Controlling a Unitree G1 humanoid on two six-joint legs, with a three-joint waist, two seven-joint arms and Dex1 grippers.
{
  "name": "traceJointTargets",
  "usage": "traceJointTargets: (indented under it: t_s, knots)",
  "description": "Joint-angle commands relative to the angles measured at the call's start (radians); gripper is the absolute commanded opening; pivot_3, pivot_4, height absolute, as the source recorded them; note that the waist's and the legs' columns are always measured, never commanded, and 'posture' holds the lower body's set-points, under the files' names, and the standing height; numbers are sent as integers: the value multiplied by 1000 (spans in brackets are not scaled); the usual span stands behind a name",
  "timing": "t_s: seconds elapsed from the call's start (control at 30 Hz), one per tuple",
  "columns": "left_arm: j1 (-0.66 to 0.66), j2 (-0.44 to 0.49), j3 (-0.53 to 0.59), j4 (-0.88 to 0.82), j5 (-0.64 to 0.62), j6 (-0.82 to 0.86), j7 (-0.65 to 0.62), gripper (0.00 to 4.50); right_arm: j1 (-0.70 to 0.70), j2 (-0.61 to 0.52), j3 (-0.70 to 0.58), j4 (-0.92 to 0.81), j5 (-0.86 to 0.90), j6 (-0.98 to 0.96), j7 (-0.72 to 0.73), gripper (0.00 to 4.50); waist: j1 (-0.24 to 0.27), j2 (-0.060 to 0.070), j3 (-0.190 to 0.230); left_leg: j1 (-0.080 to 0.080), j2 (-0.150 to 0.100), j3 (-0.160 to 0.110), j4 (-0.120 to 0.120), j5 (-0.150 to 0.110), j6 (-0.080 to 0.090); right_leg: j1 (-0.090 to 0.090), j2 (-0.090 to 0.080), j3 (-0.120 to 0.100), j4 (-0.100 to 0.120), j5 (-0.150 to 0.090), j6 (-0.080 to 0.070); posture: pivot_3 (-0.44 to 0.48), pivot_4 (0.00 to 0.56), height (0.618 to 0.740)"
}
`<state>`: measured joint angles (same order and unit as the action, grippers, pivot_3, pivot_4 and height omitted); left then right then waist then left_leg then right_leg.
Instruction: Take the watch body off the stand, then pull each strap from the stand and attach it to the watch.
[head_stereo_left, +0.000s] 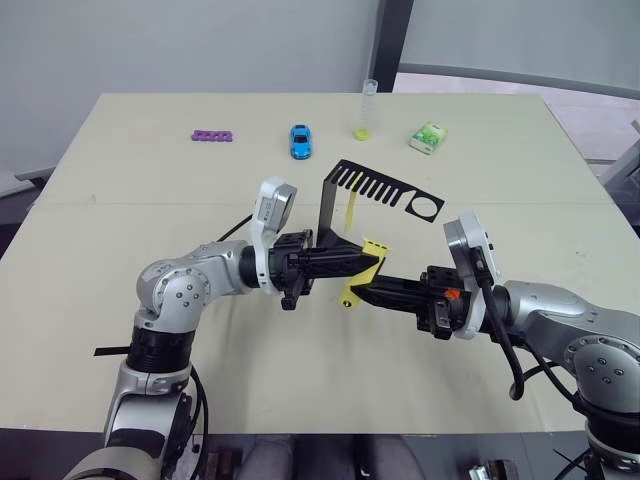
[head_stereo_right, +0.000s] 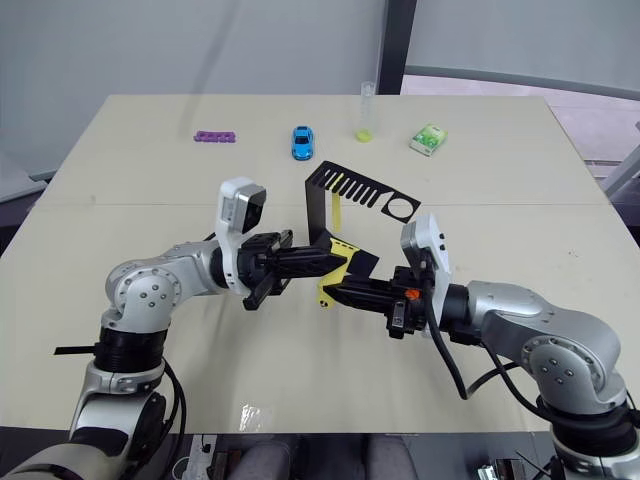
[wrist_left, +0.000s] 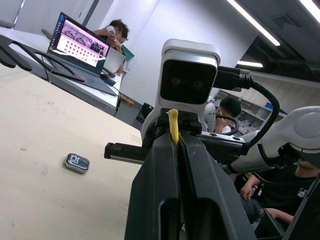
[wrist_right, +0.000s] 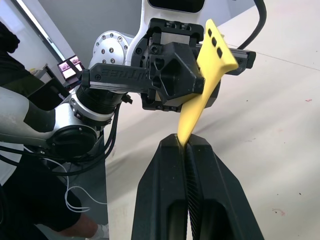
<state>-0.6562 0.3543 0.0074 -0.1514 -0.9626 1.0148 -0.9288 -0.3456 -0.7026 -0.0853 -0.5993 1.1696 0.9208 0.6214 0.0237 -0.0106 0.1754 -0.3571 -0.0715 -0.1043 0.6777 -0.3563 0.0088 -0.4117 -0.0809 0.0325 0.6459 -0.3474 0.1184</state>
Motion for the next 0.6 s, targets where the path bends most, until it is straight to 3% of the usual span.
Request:
traceJointTargets:
  t_s: [0.03, 0.33, 0.37, 0.47, 0.6]
  knots:
    - [-20, -3, 12, -21, -28, -2, -1, 26, -15, 4, -7, -23, 25, -4, -13, 0, 0, 0, 0, 0, 0, 0, 0, 0, 0, 0, 0, 0, 0, 0, 0, 0, 150, 740]
    - [-19, 10, 9, -21, -11, -20, -14, 26, 30, -25, -47, -79, -20, -31, -25, 0, 0, 0, 0, 0, 0, 0, 0, 0, 0, 0, 0, 0, 0, 0, 0, 0, 150, 740]
    - [-19, 19, 8, -19, -4, -25, -20, 0, 56, -37, -75, -100, 4, -28, -29, 638, 1, 0, 0, 0, 0, 0, 0, 0, 0, 0, 0, 0, 0, 0, 0, 0, 150, 740]
    - [-19, 58, 4, -14, 18, -40, -48, 0, 149, -80, -158, -175, 24, -37, -67, 1841, 3, 0, 0, 0, 0, 0, -1, 0, 0, 0, 0, 0, -1, 0, 0, 0, 150, 740]
    - [-7, 159, -43, -20, 113, -135, -153, 0, 343, -108, -327, -271, 56, -53, -163, 3881, 3, 0, 0, -1, 0, 0, -1, 0, 0, 0, 0, 0, -1, 0, 0, 0, 150, 740]
